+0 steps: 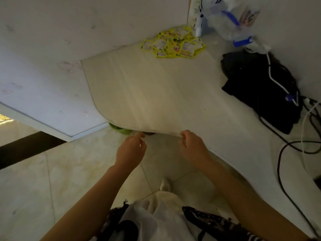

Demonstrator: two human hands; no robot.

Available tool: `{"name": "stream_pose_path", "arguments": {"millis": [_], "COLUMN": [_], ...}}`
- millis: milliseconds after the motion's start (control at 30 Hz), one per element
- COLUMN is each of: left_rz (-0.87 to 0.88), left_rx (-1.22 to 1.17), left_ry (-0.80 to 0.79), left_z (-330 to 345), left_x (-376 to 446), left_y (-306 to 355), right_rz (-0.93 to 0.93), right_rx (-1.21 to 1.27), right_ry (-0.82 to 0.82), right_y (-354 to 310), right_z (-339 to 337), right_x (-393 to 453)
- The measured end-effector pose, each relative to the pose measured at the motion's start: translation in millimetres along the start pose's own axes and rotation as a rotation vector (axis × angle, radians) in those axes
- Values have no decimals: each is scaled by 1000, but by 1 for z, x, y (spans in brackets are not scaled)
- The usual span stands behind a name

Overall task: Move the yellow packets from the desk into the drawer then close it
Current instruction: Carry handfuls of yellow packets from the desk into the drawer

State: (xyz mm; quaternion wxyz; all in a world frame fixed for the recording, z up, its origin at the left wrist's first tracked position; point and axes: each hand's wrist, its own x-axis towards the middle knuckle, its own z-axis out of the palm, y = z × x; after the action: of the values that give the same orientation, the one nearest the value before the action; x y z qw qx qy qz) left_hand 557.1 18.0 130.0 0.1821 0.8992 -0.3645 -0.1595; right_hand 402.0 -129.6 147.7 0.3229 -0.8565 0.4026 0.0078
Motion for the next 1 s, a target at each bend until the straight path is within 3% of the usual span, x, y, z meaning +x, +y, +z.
{"name": "stream_pose_path", "arguments": {"millis": [433,1000], "left_rz": [33,177], "left_rx": [-18,1], "left_ry": [18,-102], "left_z": [-15,-46], "left_x": [137,393], "left_y": [43,67], "right_rz": [-14,67], "right_rx": [-1,-68], "right_ry": [14,69], "right_y": [1,-18], "right_z": [-71,-122], "right_x": [140,353]}}
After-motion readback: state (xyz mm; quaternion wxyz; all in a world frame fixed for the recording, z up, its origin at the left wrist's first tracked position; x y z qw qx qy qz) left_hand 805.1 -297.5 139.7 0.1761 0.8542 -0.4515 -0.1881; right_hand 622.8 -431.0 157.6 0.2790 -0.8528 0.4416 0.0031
